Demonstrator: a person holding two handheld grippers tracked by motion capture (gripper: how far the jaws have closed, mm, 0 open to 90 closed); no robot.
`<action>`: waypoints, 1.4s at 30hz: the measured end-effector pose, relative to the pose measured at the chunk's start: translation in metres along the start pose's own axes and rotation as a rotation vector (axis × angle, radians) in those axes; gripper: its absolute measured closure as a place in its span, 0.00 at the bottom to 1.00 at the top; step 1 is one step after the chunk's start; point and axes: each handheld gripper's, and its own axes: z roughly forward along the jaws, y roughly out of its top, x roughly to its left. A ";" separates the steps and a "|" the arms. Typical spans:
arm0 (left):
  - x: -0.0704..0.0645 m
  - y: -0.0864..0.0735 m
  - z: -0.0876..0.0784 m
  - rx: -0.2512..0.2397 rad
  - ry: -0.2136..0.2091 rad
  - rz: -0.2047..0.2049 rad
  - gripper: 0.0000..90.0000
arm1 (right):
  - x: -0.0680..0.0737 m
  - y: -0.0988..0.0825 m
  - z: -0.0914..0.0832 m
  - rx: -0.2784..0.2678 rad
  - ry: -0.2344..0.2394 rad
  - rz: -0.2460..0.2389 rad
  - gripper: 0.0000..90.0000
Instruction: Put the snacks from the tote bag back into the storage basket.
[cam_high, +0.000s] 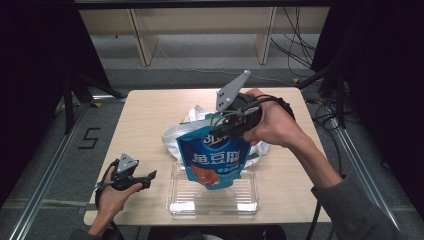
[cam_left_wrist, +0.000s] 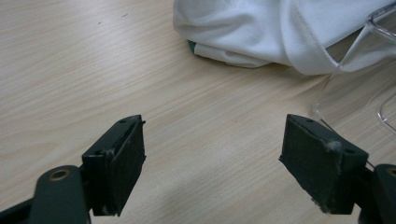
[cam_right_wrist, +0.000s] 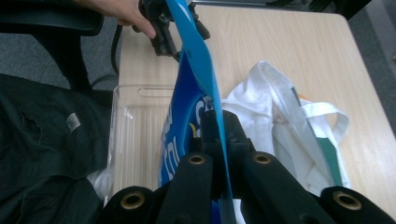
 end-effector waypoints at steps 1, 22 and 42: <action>0.000 0.000 0.000 -0.001 -0.002 -0.009 0.23 | -0.001 0.000 0.002 0.001 0.013 -0.020 1.00; -0.001 0.001 0.002 -0.005 -0.011 0.000 0.23 | -0.012 -0.018 0.039 0.016 0.029 -0.028 1.00; -0.005 0.003 0.005 -0.028 -0.018 -0.016 0.23 | -0.019 -0.034 0.054 -0.017 0.045 -0.042 1.00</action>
